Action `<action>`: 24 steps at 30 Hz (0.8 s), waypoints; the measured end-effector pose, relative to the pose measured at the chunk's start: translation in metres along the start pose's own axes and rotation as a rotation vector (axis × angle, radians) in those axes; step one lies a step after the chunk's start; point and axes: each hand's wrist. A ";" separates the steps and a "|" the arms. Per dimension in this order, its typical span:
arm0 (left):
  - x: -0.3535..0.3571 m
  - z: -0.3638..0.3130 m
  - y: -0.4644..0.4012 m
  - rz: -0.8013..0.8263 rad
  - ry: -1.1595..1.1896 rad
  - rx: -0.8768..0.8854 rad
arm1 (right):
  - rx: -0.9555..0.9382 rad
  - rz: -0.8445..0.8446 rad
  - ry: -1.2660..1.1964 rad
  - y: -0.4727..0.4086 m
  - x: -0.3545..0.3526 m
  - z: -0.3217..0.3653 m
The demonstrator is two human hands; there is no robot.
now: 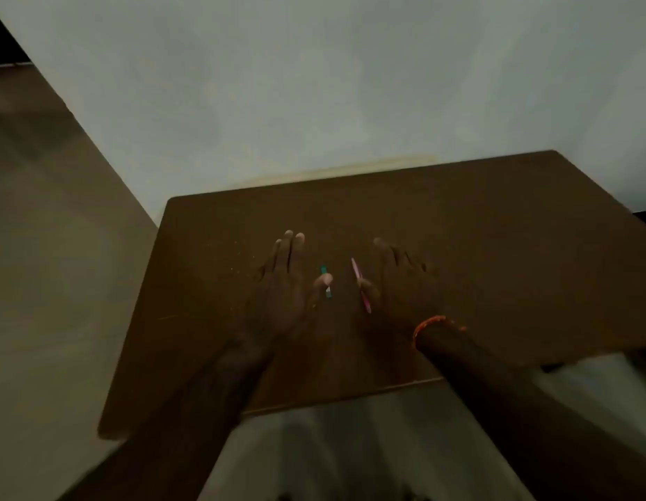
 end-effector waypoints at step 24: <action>0.076 -0.031 -0.033 -0.014 1.150 -0.538 | 0.379 -0.063 -0.938 0.003 0.068 -0.006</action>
Point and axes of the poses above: each hand's wrist, its own y-axis away from the middle knuckle, its own x-axis out of the palm, z = x × y, and after that the axes turned 1 degree about -x, right-handed
